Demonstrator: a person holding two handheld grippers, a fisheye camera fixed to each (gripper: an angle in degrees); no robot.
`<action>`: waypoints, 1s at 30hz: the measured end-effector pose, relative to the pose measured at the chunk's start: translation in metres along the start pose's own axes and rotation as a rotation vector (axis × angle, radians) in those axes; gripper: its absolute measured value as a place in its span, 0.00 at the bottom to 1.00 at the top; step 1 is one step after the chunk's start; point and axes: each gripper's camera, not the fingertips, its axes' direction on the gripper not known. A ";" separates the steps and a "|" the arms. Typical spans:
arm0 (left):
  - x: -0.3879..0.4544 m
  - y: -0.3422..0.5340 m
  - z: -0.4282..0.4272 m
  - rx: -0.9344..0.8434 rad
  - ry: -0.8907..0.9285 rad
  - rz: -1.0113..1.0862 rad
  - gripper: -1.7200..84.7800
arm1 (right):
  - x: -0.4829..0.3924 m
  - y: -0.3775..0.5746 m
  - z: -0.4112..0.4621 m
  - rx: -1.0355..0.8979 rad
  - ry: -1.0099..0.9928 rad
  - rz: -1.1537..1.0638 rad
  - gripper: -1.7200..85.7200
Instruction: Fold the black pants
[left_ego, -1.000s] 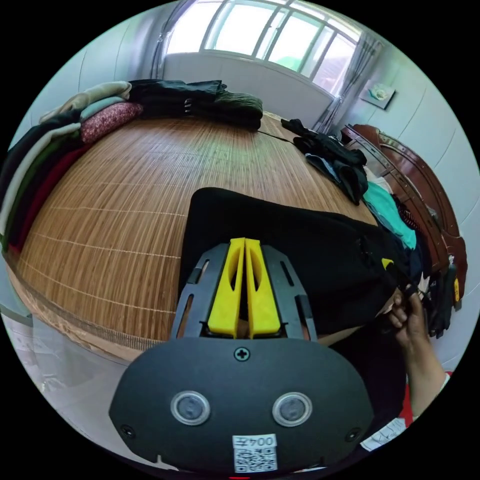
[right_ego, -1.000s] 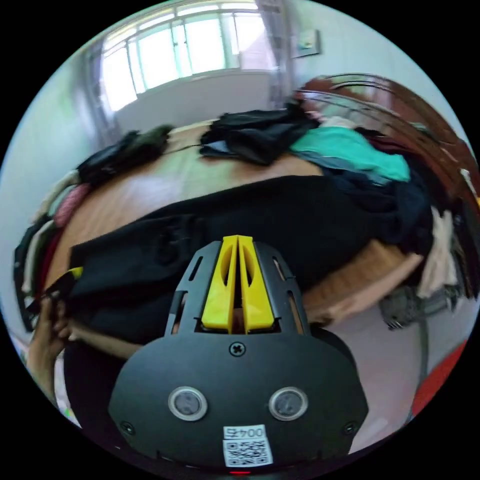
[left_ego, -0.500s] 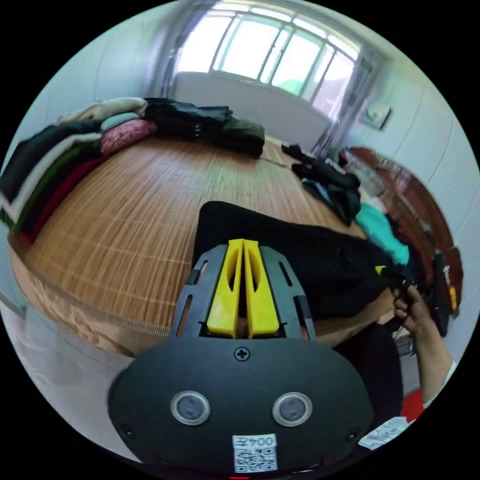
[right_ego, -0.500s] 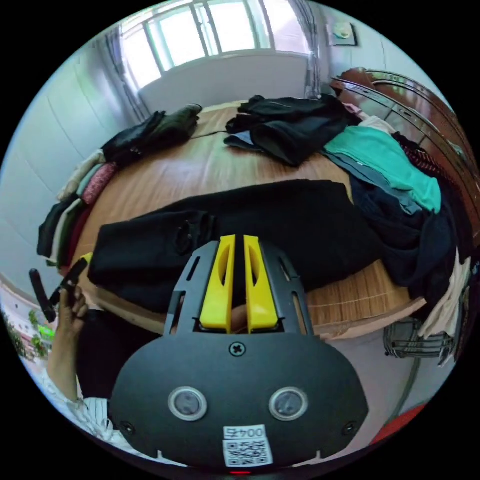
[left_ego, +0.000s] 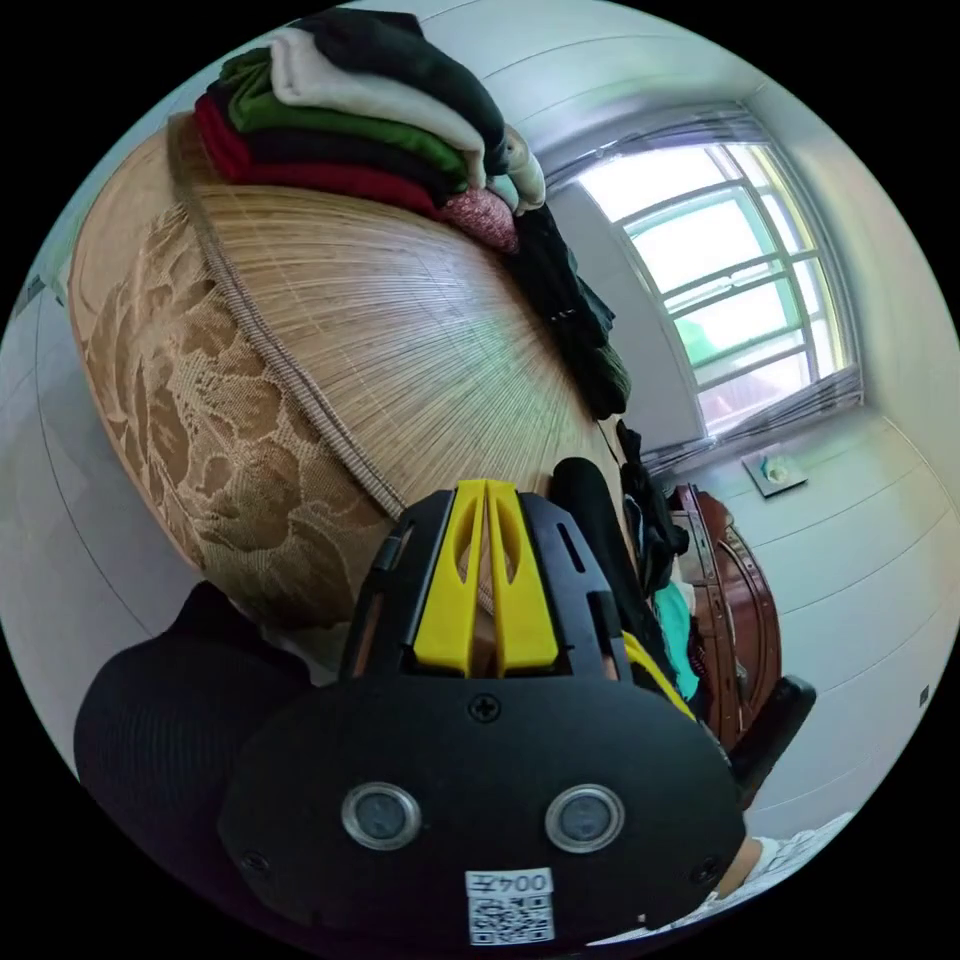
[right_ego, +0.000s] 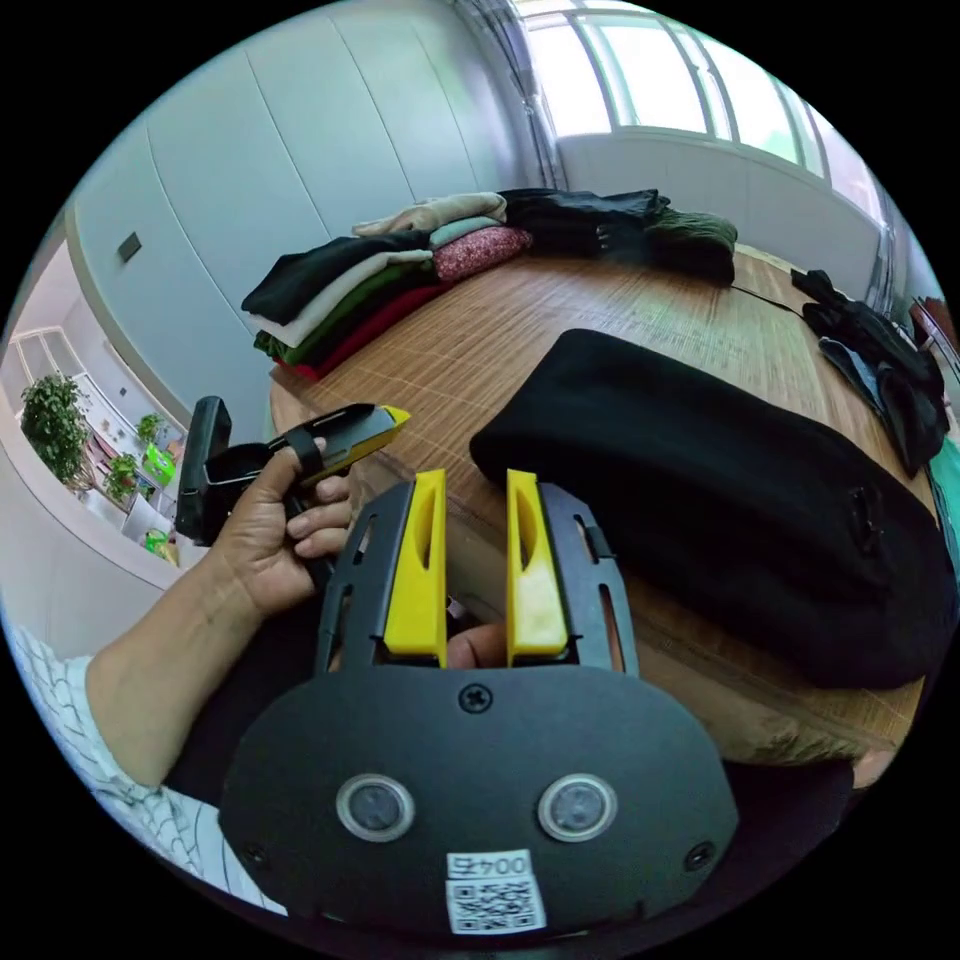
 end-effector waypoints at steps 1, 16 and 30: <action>0.001 -0.006 -0.005 0.003 0.010 -0.007 0.02 | -0.009 -0.002 0.017 -0.007 0.026 0.008 0.13; 0.007 -0.036 -0.031 -0.031 0.061 -0.053 0.02 | -0.035 -0.040 0.136 -0.015 0.194 0.015 0.11; 0.138 -0.006 -0.021 -0.003 0.159 0.411 0.02 | 0.120 -0.160 0.112 -0.046 0.154 0.099 0.08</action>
